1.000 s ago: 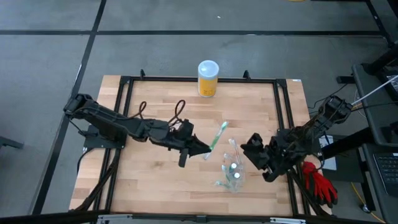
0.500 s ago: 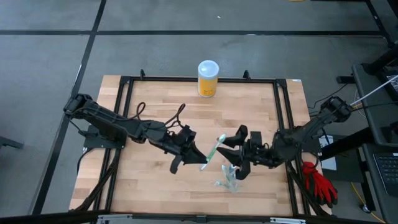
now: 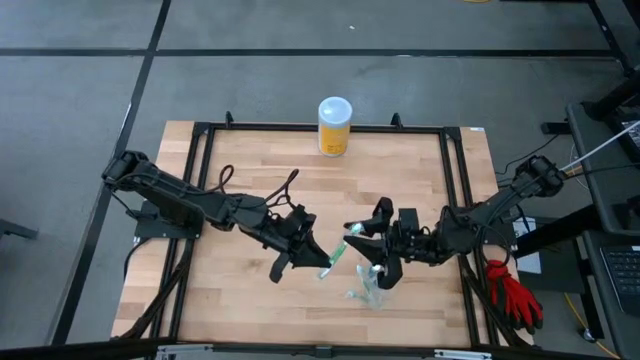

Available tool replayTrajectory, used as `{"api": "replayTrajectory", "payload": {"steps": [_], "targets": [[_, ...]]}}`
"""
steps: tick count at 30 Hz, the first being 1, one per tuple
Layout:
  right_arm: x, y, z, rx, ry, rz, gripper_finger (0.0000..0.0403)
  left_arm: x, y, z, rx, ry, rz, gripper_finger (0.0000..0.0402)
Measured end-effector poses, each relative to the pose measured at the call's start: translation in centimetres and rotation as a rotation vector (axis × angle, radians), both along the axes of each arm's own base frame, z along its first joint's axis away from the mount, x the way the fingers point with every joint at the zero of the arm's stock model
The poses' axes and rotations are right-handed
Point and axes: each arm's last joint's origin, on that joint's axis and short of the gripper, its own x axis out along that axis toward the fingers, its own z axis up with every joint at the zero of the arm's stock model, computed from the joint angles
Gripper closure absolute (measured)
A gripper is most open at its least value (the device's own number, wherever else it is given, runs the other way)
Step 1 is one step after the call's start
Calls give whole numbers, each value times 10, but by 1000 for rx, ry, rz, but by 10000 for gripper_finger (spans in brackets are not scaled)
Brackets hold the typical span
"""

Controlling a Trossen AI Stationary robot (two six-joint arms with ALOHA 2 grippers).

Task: Pick & Place toothbrushing station
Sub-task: Put the green toothbrush into the transparent organizer

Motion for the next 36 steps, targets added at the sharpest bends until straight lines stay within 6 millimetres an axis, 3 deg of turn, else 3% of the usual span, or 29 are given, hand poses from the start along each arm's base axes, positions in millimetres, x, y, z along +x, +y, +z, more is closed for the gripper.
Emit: {"api": "replayTrajectory", "payload": {"steps": [5,6,12,17,23,27,31,36], "targets": [[0,3,1,-25,-15,64,374,0,0,-1,20,-4,-1,387],[-1,3,1,-37,-17,67,384,0,0,-1,28,-8,0,382],[-5,8,2,-49,-21,45,386,-3,9,3,111,-30,29,344],[-11,15,2,-60,-12,38,388,-19,31,19,207,-35,187,315],[-20,29,-2,-62,30,49,388,-59,64,39,381,23,396,271],[-36,50,-18,-47,171,54,388,-90,80,45,448,125,512,254],[-64,74,-25,-64,221,-66,388,-113,80,43,432,219,540,250],[-92,94,-32,-140,260,-219,388,-120,61,25,378,286,568,256]]}}
